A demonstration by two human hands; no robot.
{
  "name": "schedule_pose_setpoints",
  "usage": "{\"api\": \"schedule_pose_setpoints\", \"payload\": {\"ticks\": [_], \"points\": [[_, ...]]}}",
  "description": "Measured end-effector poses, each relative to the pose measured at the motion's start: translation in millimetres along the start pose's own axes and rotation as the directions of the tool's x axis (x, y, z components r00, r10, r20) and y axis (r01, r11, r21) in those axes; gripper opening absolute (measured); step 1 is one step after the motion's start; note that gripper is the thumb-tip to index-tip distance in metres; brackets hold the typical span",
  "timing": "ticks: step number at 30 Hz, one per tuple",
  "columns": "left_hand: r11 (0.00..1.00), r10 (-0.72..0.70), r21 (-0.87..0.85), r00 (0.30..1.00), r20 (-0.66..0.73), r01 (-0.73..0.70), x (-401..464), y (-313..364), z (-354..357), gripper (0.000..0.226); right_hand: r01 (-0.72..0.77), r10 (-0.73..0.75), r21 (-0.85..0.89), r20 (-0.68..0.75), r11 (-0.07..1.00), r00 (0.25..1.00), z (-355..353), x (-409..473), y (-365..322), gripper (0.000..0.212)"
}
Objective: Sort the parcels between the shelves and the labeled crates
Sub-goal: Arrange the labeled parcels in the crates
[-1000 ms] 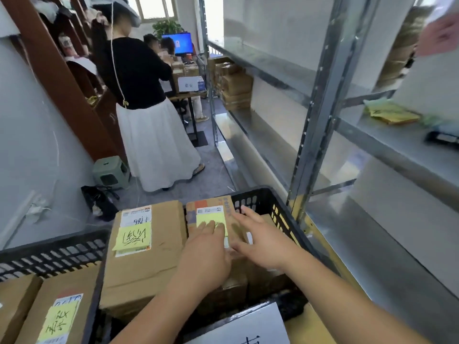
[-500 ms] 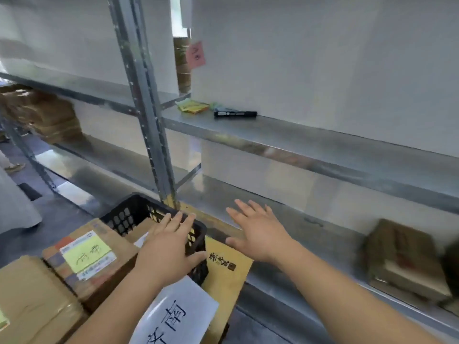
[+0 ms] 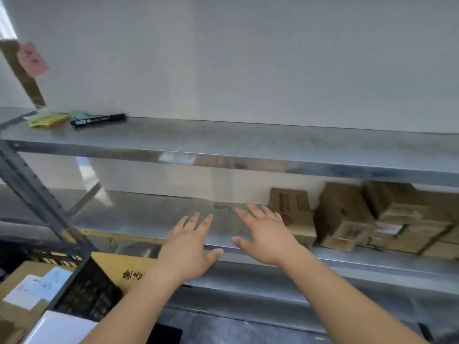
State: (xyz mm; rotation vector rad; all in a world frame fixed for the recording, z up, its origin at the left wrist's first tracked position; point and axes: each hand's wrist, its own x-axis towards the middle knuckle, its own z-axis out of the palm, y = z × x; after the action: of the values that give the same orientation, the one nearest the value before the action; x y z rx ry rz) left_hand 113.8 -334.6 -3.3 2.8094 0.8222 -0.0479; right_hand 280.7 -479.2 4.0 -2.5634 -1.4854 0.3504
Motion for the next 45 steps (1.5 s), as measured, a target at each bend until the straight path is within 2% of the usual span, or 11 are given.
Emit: {"api": "schedule_pose_setpoints", "payload": {"ticks": [7,15,19,23,28,31,36,39,42,45], "points": [[0.995,0.099,-0.02,0.986,0.136,-0.097,67.0,109.5,46.8,0.09,-0.137,0.135,0.05,0.053,0.989,0.989,1.0,-14.3,134.0,0.08],[0.995,0.098,-0.047,0.977,0.188,-0.091,133.0,159.4,81.7,0.081,-0.178,0.161,0.145,0.122,0.973,0.979,18.3,17.9,216.9,0.086],[0.994,0.108,-0.057,0.971,0.212,-0.098,168.5,155.5,103.2,0.076,-0.187,0.158,0.155,0.181,0.97,0.971,28.7,36.3,229.5,0.075],[0.992,0.091,-0.104,0.964,0.249,-0.067,203.5,144.0,125.9,0.082,-0.26,0.215,0.233,0.201,0.937,0.956,36.0,56.5,234.7,0.074],[0.949,0.128,-0.313,0.953,0.273,-0.038,222.7,142.1,127.5,0.078,-0.355,0.291,0.32,0.23,0.878,0.929,37.5,71.6,232.8,0.088],[0.893,0.111,-0.45,0.952,0.284,0.03,231.0,139.2,124.4,0.078,-0.412,0.338,0.371,0.25,0.832,0.907,35.4,78.7,230.6,0.096],[0.807,0.122,-0.582,0.936,0.33,0.1,240.6,136.0,122.7,0.07,-0.382,0.308,0.541,0.225,0.749,0.924,26.1,83.0,234.6,0.092],[0.804,0.127,-0.585,0.931,0.343,0.106,235.1,136.0,117.2,0.069,-0.377,0.309,0.581,0.217,0.721,0.926,28.5,77.3,235.1,0.102],[0.845,0.124,-0.527,0.927,0.355,0.088,221.9,131.9,113.2,0.073,-0.399,0.344,0.589,0.209,0.703,0.915,37.4,60.6,229.7,0.117],[0.891,0.105,-0.452,0.955,0.278,0.034,202.0,130.5,114.7,0.057,-0.39,0.34,0.596,0.201,0.702,0.919,53.7,38.5,222.0,0.141]]}}
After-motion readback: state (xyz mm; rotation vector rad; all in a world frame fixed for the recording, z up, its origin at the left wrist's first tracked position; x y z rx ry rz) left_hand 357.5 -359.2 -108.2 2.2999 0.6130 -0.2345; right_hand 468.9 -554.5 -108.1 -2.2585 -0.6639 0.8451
